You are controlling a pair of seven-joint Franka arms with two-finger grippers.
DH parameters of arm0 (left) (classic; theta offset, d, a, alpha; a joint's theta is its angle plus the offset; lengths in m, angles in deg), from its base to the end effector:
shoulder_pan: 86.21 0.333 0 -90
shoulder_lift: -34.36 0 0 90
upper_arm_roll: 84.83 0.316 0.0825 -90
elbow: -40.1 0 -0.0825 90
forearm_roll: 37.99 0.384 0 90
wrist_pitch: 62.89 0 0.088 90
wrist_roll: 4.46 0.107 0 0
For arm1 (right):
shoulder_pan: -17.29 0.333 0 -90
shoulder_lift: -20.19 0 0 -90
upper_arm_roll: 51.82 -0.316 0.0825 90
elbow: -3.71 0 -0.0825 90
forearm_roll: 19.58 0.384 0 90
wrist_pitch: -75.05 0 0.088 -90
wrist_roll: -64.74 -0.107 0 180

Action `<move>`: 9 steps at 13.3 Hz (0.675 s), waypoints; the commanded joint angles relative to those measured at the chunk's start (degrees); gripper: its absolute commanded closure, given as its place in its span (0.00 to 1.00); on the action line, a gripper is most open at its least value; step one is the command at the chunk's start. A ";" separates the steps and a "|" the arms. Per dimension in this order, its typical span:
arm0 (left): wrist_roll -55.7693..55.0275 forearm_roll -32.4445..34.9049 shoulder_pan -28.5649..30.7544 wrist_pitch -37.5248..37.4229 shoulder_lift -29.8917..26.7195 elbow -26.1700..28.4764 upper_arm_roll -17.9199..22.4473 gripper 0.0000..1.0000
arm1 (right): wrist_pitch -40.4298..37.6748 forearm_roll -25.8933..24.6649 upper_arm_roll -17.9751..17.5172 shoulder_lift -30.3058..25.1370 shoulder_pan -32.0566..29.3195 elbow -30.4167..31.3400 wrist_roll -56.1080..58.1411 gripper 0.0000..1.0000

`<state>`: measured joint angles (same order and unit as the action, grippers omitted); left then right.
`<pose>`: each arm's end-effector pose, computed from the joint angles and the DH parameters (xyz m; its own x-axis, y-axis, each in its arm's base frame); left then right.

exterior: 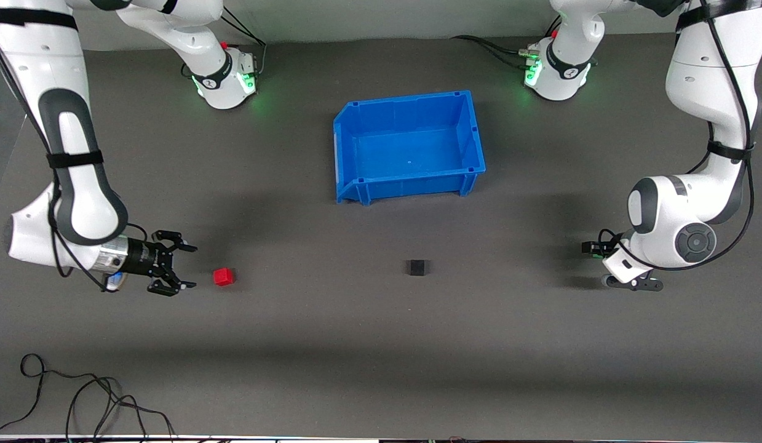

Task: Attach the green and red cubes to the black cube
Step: 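Grasp the red cube with the right gripper while the left gripper grasps green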

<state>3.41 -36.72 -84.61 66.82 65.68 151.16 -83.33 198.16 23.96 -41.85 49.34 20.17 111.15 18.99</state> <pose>0.5960 0.0326 0.1827 0.9702 -0.0993 -0.2211 -0.1011 -0.9949 0.0032 0.6182 -0.0431 0.2318 0.1620 -0.8482 -0.5043 -0.9867 -0.1437 -0.0754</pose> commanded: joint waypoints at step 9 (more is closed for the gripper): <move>1.18 0.84 0.86 2.65 1.02 -0.85 0.08 0.50 | 6.71 6.64 0.05 7.94 2.83 -2.58 5.76 0.12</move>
<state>3.78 -36.65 -83.94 69.04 66.04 151.05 -83.19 204.54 28.94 -41.93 55.88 22.95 110.16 22.97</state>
